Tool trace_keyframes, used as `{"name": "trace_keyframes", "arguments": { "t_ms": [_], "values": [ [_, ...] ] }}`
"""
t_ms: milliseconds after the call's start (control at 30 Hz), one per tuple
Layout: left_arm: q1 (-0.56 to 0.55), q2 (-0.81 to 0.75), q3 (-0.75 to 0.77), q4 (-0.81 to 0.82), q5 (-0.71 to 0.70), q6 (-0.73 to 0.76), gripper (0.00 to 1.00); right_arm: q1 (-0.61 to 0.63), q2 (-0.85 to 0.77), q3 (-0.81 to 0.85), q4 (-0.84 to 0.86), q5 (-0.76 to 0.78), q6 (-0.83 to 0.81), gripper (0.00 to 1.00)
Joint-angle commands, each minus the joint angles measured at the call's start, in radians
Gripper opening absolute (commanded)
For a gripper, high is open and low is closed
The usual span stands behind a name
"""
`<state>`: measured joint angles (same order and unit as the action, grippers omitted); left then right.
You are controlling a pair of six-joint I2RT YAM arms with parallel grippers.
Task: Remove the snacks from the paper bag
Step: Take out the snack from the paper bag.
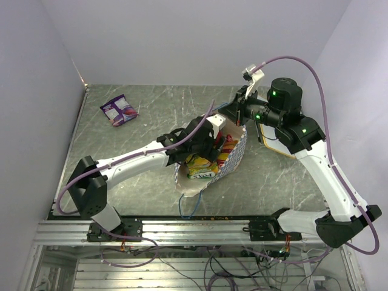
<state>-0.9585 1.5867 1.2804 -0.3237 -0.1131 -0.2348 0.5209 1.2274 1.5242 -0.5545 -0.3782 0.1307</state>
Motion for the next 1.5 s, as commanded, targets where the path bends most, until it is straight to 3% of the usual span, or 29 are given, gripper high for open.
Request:
{"name": "trace_keyframes", "arguments": {
  "t_ms": [0,100,267,733,1000,1467],
  "values": [
    [0.022,-0.002,-0.04,0.076,-0.012,-0.009,0.85,0.002,-0.005,0.034,0.015,-0.011,-0.017,0.0],
    [0.022,0.003,-0.076,0.066,-0.021,0.001,0.84,0.002,-0.009,0.029,0.011,-0.006,-0.019,0.0],
    [0.021,0.021,-0.076,-0.003,-0.043,0.001,0.7,0.002,-0.015,0.016,0.025,-0.007,-0.008,0.0],
    [0.019,-0.064,0.023,-0.174,-0.052,-0.067,0.08,0.002,-0.001,0.04,0.013,-0.011,-0.023,0.0],
    [0.019,-0.144,0.106,-0.191,-0.021,-0.099,0.07,0.002,-0.012,0.017,0.025,-0.014,-0.026,0.0],
    [0.028,-0.286,0.373,-0.36,-0.071,-0.097,0.07,0.002,-0.027,-0.036,0.1,-0.007,-0.019,0.0]
  ]
}}
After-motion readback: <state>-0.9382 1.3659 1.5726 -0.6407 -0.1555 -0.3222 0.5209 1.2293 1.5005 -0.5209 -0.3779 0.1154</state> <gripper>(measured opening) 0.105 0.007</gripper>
